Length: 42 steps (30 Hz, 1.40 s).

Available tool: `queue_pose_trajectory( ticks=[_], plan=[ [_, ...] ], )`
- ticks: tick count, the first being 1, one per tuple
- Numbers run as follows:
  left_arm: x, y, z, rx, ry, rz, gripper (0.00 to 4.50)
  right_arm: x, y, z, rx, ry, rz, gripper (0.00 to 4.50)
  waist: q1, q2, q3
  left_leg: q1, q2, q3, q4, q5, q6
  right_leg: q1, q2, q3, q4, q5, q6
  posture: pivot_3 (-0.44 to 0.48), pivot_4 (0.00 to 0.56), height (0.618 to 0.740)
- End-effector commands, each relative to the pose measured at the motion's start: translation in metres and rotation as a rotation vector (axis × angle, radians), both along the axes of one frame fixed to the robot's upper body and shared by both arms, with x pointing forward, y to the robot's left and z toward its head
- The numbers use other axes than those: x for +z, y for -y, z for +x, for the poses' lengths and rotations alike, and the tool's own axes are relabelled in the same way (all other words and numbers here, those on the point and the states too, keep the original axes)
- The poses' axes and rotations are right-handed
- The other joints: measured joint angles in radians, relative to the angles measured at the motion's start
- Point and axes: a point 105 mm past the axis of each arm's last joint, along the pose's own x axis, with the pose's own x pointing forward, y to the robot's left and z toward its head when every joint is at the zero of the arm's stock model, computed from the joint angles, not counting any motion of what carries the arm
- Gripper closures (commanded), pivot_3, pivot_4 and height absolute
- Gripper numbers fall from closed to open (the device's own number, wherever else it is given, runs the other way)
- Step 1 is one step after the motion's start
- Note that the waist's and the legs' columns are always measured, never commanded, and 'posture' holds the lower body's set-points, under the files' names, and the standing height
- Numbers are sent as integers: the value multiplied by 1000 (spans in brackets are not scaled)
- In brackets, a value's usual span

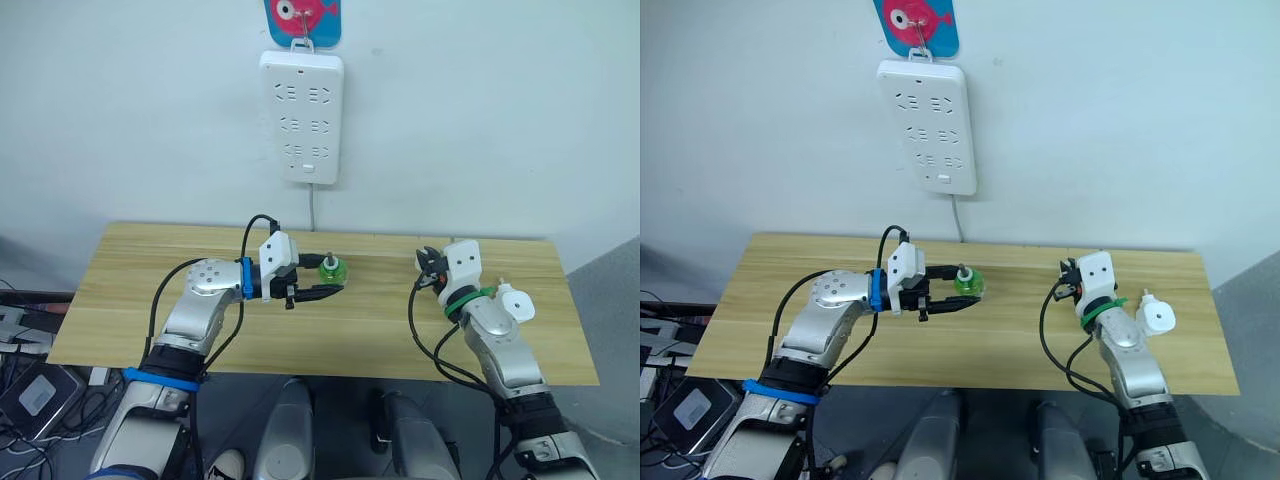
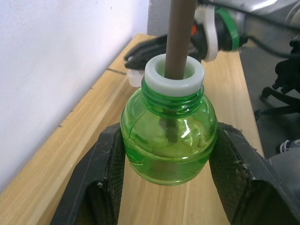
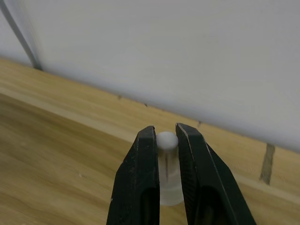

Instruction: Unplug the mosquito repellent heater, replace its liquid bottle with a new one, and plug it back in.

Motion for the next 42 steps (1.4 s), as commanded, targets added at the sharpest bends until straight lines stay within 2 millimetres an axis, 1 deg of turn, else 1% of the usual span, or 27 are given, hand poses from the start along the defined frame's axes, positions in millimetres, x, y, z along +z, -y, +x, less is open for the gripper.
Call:
queue_pose_trajectory(
  ticks=[1,4,6,11,12,13,17,20,21,23,24,27,29,31,32,36,38,42],
  plan=[
    [12,-1,-6,-13,24,-16,2288,-1,0,1,-10,39,6,4264,-1,1,2,0,0,0,0,0,0,0,0,0,0,0,0,364,377,740],
    [13,-2,-7,-14,17,-9,2288,-7,-1,3,-20,39,8,4264,-2,1,6,0,0,0,0,0,0,0,0,0,0,0,0,368,382,740],
    [14,-1,-8,-17,14,-5,2288,-8,-2,4,-27,44,29,4264,-2,1,9,0,0,0,0,0,0,0,0,0,0,0,0,368,381,740],
    [15,2,-7,-23,13,-4,2288,-12,-2,6,-25,49,7,4264,-2,2,18,0,0,0,0,0,0,0,0,1,-1,0,0,361,376,740],
    [15,3,-7,-24,13,-5,2288,-12,-2,6,-23,52,5,3704,-2,2,19,0,0,0,-1,0,0,-1,0,1,-1,0,0,358,375,740],
    [15,3,-7,-25,13,-6,2288,-12,-3,6,-17,56,7,3555,-2,2,20,0,0,0,-2,0,0,-1,0,1,-1,0,0,358,375,740],
    [14,5,-6,-31,12,-10,2288,-6,-2,2,8,77,8,2396,-2,2,20,0,0,0,-3,0,0,-1,0,1,-3,0,0,343,371,740],
    [12,6,-6,-34,9,-12,2288,12,-4,-6,62,103,32,1294,-3,3,20,-1,0,0,-4,0,0,-1,0,1,-5,0,0,335,367,740],
    [11,6,-6,-36,9,-13,2288,21,-9,-12,116,102,50,873,-3,3,21,-1,0,0,-4,0,0,-1,0,1,-5,0,0,332,364,740],
    [10,7,-6,-40,9,-15,2288,31,-16,-22,200,91,64,282,-3,4,21,-2,0,0,-4,0,0,-1,-1,1,-5,0,0,329,360,740],
    [10,8,-6,-49,12,-16,2288,42,-24,-35,301,72,80,16,-3,4,21,-1,0,0,-4,0,0,-1,-1,1,-5,0,0,321,355,740],
    [9,10,-7,-75,20,-17,2288,64,-41,-66,528,18,92,16,-3,5,22,-1,0,0,-4,0,0,0,-1,0,-6,-1,0,315,351,740],
    [8,13,-8,-106,28,-13,2288,77,-49,-84,665,-32,77,491,-3,5,22,-2,0,0,-4,0,0,0,-1,0,-6,-1,0,301,334,740],
    [7,16,-9,-130,37,-11,2288,81,-54,-95,746,-86,54,1013,-3,5,22,-2,0,0,-4,0,0,0,-1,0,-6,-1,1,297,325,740],
    [7,18,-8,-142,43,-14,2288,84,-59,-99,784,-99,40,1013,-3,4,21,-2,0,0,-3,0,0,0,-1,0,-6,0,1,295,316,740],
    [9,25,-6,-172,60,-22,2288,92,-73,-99,829,-109,25,1013,-3,4,21,-2,-1,0,-2,0,0,0,-1,0,-6,0,1,296,307,740],
    [10,29,-5,-184,67,-29,2288,94,-81,-94,818,-91,21,1013,-3,4,21,-2,-1,0,-2,0,0,0,-1,0,-6,0,1,299,302,740],
    [10,35,-6,-196,74,-39,2288,98,-90,-87,806,-63,33,1013,-1,3,21,-3,-1,0,-2,0,0,0,-1,-1,-7,0,1,301,297,740]
  ],
)
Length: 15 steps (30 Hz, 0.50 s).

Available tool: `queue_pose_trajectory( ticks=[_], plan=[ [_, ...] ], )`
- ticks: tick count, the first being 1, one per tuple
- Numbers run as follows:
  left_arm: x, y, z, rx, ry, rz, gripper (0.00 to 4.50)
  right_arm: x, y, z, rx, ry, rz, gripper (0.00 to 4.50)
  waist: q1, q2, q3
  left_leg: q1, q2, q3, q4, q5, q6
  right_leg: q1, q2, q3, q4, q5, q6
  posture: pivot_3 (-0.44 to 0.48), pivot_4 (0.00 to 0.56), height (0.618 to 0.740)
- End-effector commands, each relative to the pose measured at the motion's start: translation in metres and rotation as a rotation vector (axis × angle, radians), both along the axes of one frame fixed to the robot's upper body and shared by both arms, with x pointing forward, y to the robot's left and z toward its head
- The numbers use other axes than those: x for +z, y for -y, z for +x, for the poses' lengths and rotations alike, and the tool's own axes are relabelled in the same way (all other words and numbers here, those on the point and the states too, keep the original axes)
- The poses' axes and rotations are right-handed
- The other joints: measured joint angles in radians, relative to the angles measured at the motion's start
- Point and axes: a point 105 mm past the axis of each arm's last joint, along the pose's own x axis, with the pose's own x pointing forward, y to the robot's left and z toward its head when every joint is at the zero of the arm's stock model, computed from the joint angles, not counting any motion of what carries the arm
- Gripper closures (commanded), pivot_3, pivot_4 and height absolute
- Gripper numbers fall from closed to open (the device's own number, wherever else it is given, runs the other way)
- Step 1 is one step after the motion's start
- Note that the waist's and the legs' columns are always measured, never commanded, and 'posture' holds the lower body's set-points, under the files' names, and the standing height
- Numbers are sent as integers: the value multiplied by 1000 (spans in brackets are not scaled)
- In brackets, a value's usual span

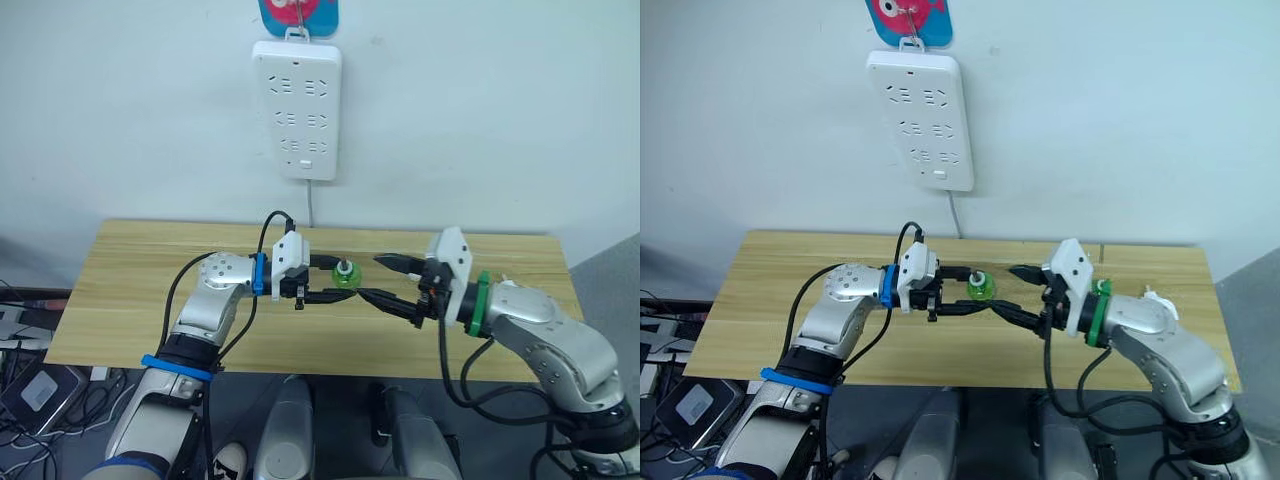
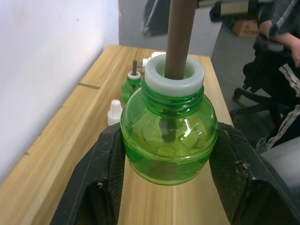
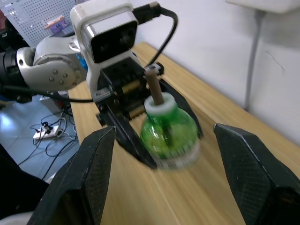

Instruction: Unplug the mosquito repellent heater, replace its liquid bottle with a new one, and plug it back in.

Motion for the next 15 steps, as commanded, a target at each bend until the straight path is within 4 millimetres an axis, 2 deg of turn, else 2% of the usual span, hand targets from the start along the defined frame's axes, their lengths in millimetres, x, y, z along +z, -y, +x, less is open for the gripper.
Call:
queue_pose_trajectory(
  ticks=[1,9,12,15],
  plan=[
    [3,6,-4,-33,27,-7,2288,7,-6,0,3,23,24,1013,1,0,0,0,0,0,0,0,0,0,0,0,0,0,0,301,296,740],
    [3,8,-5,-37,29,-15,2288,4,-18,4,5,25,39,1013,0,0,0,0,0,0,1,0,0,0,0,0,1,0,0,306,294,740],
    [4,9,-5,-35,30,-19,2288,0,-20,7,0,29,26,1675,0,0,0,0,0,0,1,0,0,0,0,0,1,0,0,306,294,740],
    [4,10,-4,-36,31,-22,2288,-3,-20,10,-14,40,12,2735,0,0,0,0,0,0,1,0,0,0,0,0,1,0,0,307,297,740]
  ],
)
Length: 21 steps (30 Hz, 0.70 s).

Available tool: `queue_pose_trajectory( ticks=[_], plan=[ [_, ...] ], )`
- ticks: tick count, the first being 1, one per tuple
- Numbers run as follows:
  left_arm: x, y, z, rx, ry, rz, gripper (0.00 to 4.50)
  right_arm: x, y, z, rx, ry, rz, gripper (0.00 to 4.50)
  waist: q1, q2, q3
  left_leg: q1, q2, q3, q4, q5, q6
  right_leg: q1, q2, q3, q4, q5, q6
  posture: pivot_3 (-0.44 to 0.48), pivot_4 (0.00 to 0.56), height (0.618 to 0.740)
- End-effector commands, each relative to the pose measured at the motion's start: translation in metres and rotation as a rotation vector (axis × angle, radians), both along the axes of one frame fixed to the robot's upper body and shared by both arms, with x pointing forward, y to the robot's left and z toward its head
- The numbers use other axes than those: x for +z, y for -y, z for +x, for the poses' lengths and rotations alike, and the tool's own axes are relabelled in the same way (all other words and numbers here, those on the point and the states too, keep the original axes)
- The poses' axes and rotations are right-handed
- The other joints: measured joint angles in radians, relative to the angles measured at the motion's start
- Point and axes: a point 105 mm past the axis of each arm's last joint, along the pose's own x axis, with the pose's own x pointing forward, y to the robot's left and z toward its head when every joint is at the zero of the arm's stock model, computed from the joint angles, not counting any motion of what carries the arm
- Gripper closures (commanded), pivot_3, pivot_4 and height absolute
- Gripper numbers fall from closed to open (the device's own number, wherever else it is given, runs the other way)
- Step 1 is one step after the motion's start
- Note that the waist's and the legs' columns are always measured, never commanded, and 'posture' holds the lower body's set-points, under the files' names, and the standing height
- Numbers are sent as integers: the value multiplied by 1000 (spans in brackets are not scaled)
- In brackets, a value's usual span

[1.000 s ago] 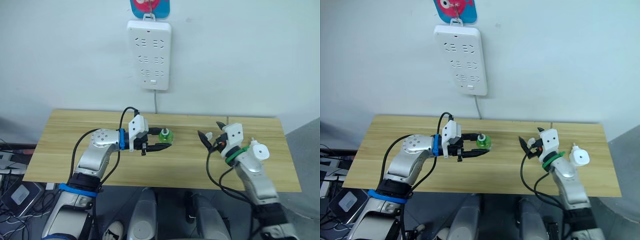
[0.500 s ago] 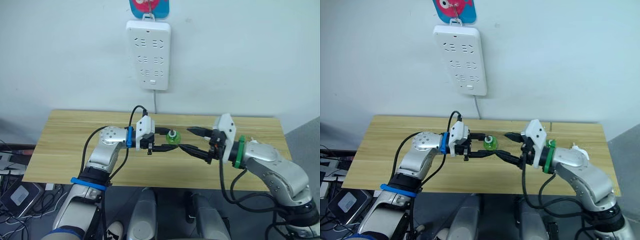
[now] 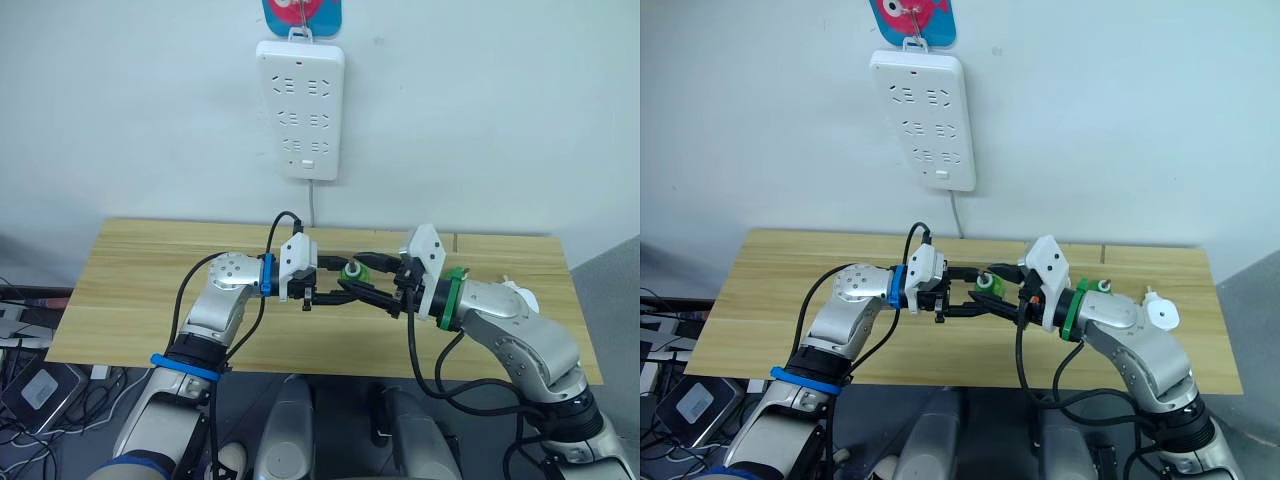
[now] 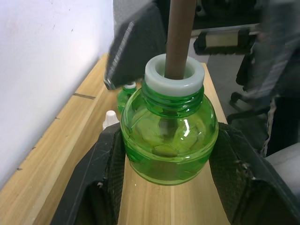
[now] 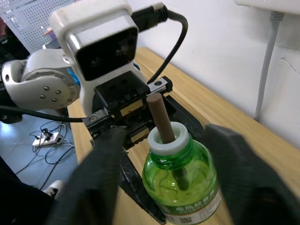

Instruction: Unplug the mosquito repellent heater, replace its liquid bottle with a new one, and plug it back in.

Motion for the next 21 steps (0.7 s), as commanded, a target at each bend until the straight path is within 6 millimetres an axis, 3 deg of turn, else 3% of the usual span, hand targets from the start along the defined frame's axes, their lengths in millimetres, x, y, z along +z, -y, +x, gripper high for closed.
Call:
queue_pose_trajectory(
  ticks=[1,3,9,13,16,21],
  plan=[
    [6,4,-2,-18,25,-19,2288,4,-4,-1,9,45,-2,3141,0,0,0,0,0,0,0,0,0,0,0,0,0,0,0,307,297,740],
    [6,5,-2,-16,24,-23,2288,4,-5,-1,9,50,-6,3630,0,0,0,0,0,0,0,0,0,0,0,0,0,0,0,307,297,740],
    [8,4,0,11,-22,-49,2288,12,2,2,-34,46,56,3615,0,0,0,0,0,0,0,0,0,0,0,0,0,0,0,306,301,740],
    [18,6,0,76,-30,-148,969,19,24,14,-177,-51,195,3615,0,0,0,0,0,0,0,0,0,0,0,0,1,0,0,292,307,740],
    [25,13,-3,163,-25,-243,38,25,44,22,-312,-197,398,3615,-1,0,0,0,0,0,0,0,0,1,-1,0,0,0,0,282,307,740],
    [39,30,-5,289,4,-390,0,40,64,25,-405,-456,800,3615,-2,0,0,0,0,0,0,0,-1,1,-2,0,1,0,0,271,310,740]
  ],
)
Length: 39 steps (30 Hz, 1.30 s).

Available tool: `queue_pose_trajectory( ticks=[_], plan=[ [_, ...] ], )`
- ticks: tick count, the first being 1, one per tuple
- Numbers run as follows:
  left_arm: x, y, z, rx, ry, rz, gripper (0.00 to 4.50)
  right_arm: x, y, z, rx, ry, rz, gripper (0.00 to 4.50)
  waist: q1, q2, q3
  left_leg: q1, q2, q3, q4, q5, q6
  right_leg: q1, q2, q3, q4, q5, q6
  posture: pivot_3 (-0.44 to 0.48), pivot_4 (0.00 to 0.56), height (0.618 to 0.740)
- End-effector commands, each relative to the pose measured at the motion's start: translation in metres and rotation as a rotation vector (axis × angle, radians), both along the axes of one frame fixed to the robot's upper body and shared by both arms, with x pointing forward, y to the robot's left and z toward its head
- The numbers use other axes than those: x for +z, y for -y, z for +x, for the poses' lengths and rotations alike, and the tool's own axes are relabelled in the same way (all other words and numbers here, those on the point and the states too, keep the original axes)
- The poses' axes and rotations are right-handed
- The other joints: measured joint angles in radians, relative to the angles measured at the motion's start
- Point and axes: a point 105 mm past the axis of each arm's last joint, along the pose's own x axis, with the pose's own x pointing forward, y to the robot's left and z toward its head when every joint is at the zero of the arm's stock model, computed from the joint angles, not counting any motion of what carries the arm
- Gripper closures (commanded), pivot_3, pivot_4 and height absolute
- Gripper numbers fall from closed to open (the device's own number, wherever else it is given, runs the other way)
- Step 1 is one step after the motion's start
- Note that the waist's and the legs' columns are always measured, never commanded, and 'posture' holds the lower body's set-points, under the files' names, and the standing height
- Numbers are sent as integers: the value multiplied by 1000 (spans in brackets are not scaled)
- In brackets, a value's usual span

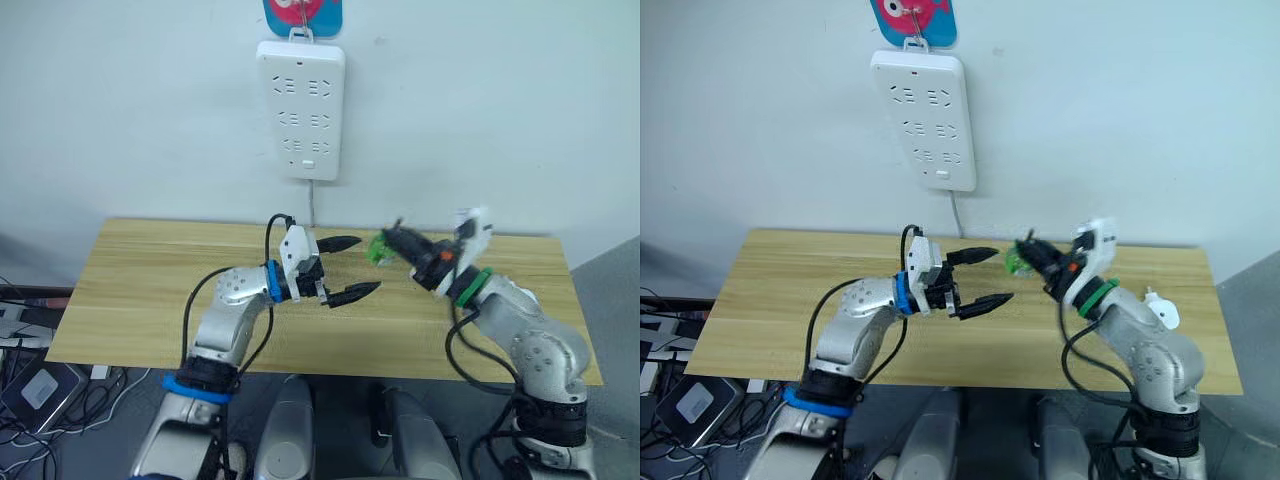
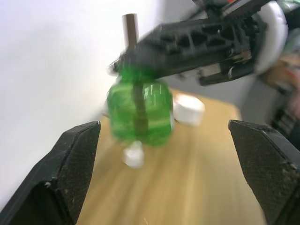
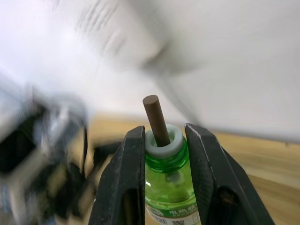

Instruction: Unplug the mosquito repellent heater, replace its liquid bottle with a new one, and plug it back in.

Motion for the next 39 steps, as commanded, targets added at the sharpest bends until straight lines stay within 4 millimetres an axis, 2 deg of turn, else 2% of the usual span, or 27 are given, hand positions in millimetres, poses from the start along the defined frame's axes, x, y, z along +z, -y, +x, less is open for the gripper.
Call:
queue_pose_trajectory(
  ticks=[1,3,6,16,29,39],
  plan=[
    [24,13,-5,71,83,-100,0,21,8,-8,0,-81,278,3615,-2,0,0,0,0,0,0,0,0,0,0,0,0,0,0,271,312,740],
    [26,20,-8,82,91,-131,0,26,9,-12,27,-130,372,3615,-4,0,0,0,0,0,0,0,0,0,0,1,0,0,1,271,312,740],
    [27,26,-8,99,93,-158,0,30,10,-16,64,-181,418,3615,-12,0,0,0,-1,1,0,0,0,1,0,1,-1,1,2,275,315,740],
    [39,45,-4,102,109,-226,0,34,8,-19,109,-243,413,3615,-28,0,0,0,-1,1,0,0,0,0,0,1,-1,0,2,280,319,740],
    [47,45,-1,115,109,-280,0,34,7,-21,103,-247,419,3615,-38,0,0,0,-1,1,0,0,0,0,0,1,-1,0,2,269,313,740],
    [46,46,-1,114,93,-285,0,36,6,-21,100,-245,432,3615,-47,0,0,0,-1,1,0,0,0,0,0,1,-2,0,2,269,307,740]
  ],
)
